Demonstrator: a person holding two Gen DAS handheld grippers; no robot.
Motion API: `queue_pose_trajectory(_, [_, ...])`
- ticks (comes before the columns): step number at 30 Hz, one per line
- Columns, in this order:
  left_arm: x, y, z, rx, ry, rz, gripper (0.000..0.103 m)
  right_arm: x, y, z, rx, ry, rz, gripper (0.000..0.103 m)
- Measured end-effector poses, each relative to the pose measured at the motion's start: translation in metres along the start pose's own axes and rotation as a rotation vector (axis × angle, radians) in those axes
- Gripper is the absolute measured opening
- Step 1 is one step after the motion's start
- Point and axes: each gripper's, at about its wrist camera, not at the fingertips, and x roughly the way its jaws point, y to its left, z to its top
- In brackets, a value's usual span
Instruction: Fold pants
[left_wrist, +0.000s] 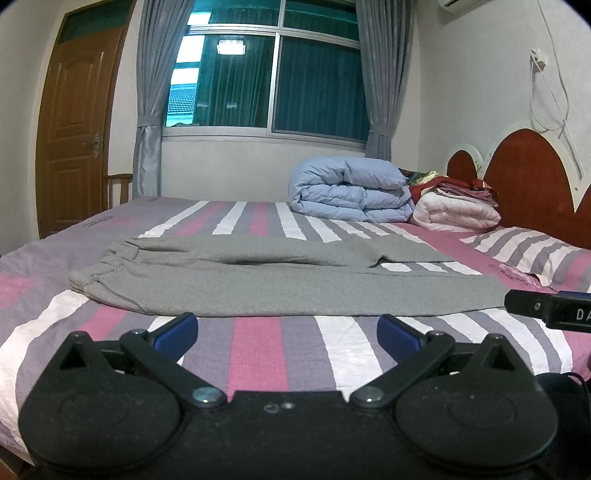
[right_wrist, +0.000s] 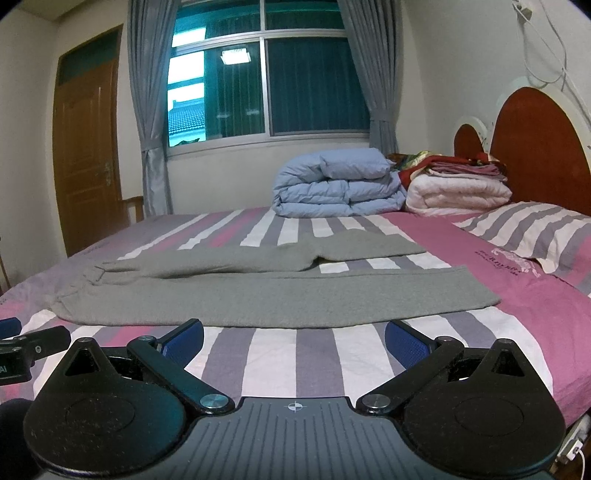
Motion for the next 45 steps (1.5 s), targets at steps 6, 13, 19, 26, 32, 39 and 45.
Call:
queue_pose_trajectory(6, [-0.001, 0.001, 0.0, -0.003, -0.002, -0.001, 0.097, 0.0, 0.0, 0.0, 0.002, 0.0, -0.001, 0.103])
queue_pose_trajectory(13, [-0.002, 0.001, 0.0, -0.002, -0.005, 0.001, 0.097, -0.001, 0.0, 0.0, -0.004, -0.002, -0.001, 0.103])
queue_pose_trajectory(19, [-0.003, 0.001, 0.002, -0.004, -0.006, 0.004, 0.097, 0.0, 0.0, 0.0, -0.004, -0.003, -0.001, 0.103])
queue_pose_trajectory(26, [-0.004, 0.001, 0.002, -0.004, -0.006, 0.005, 0.097, -0.001, -0.001, 0.0, -0.005, -0.004, 0.0, 0.103])
queue_pose_trajectory(32, [-0.004, 0.001, 0.002, -0.004, -0.007, 0.004, 0.097, 0.0, 0.0, 0.0, -0.003, -0.003, -0.001, 0.103])
queue_pose_trajectory(39, [0.001, 0.009, 0.007, -0.061, 0.023, 0.027, 0.097, 0.005, -0.003, 0.012, 0.024, -0.003, 0.042, 0.103])
queue_pose_trajectory(45, [0.033, 0.053, 0.027, -0.097, 0.063, 0.029, 0.097, 0.048, 0.008, 0.043, -0.059, 0.025, 0.124, 0.103])
